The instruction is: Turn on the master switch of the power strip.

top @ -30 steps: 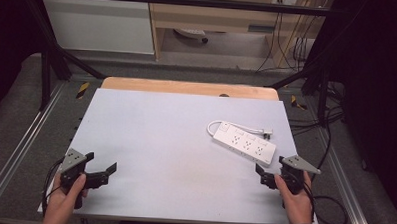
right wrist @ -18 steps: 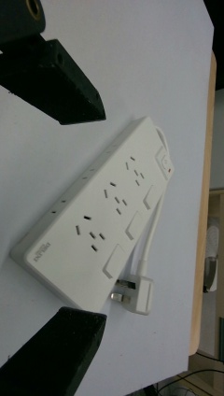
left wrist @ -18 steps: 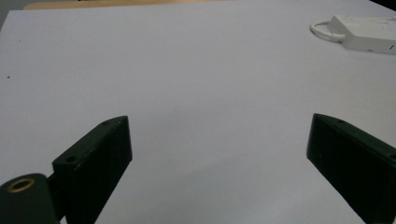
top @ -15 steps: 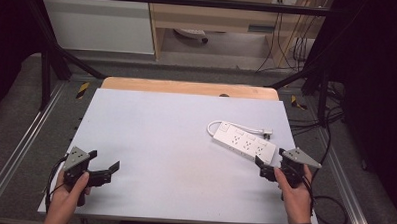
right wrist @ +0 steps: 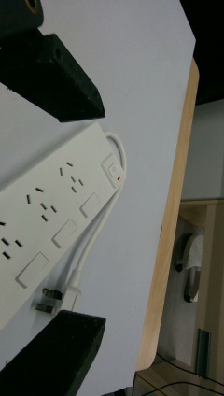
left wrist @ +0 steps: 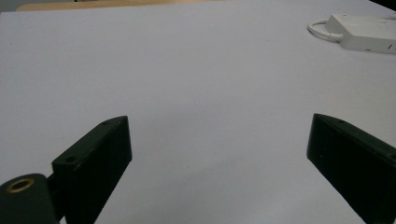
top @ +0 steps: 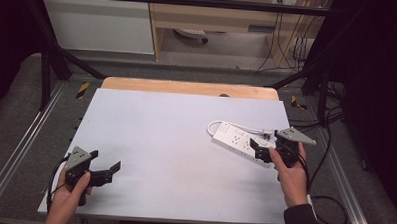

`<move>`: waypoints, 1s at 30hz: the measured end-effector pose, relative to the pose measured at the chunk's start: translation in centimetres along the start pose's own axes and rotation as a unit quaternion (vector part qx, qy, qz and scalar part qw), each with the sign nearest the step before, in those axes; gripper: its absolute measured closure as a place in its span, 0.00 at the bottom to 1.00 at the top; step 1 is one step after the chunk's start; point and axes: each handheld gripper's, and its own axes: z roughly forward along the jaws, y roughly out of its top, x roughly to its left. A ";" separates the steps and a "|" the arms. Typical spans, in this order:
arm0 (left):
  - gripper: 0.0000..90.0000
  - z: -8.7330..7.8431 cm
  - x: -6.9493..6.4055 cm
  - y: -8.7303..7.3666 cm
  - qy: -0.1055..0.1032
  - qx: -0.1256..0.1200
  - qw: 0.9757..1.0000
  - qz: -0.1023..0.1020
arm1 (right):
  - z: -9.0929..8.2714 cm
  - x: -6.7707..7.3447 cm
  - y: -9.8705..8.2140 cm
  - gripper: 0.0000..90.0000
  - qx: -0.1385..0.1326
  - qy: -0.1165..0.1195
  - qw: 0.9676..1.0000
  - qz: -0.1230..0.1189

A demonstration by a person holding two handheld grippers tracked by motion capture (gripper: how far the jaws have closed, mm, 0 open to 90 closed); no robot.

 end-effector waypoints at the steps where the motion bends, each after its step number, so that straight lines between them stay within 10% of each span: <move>1: 0.07 0.0 0.0 0.0 0.000 0.001 1.000 0.000 | 0.2 0.0 0.3 0.03 0.001 0.001 1.000 0.001; 30: 0.07 -0.2 0.1 -0.1 0.003 0.003 1.000 -0.001 | 4.4 -1.3 4.0 0.06 -0.011 -0.006 1.000 0.026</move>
